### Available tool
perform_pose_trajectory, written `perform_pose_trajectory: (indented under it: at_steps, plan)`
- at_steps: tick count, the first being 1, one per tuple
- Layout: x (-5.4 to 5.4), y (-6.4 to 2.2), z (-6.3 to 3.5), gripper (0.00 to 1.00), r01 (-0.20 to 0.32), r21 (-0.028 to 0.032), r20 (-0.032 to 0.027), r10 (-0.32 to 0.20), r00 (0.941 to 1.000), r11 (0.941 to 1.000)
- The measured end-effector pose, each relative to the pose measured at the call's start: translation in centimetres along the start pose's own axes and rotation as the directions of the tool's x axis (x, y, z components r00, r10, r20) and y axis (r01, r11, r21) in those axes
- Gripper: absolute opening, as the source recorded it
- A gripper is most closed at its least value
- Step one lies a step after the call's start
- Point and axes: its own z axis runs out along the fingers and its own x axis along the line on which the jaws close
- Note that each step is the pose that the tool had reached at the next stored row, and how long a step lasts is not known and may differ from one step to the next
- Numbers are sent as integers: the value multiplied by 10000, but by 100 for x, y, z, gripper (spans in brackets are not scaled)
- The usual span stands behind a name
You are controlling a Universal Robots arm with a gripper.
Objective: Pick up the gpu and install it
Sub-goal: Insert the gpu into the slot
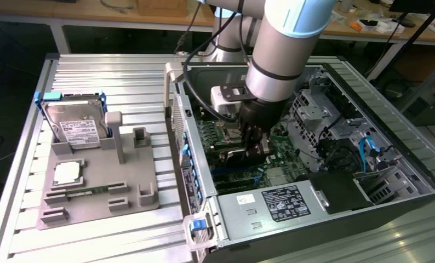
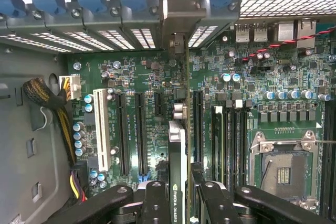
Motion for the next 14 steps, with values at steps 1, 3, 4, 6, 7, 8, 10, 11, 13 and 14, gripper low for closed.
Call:
perform_pose_trajectory:
  at_steps: [1, 3, 4, 6, 7, 8, 10, 11, 13, 14]
  plan:
    - [0, 0, 5, 27, 0, 0, 0, 0, 10000, 10000]
    - [0, 1, 12, 27, 0, 0, -1, 0, 10000, 10000]
    - [0, 1, 16, 27, 0, -1, -3, 0, 10000, 10000]
    - [0, 1, 22, 27, 0, 0, -3, 0, 10000, 10000]
    - [0, 1, 26, 27, 0, 0, -2, 0, 10000, 10000]
    - [0, 1, 30, 27, 0, 0, -2, 0, 10000, 10000]
    - [0, 1, 36, 27, 0, 0, 0, 0, 10000, 10000]
    - [0, 1, 38, 27, -1, 0, -1, 1, 10000, 10000]
    - [0, 2, 40, 27, -1, 0, 0, 1, 10000, 10000]
    - [0, 2, 40, 27, -1, 0, 0, 1, 10000, 10000]
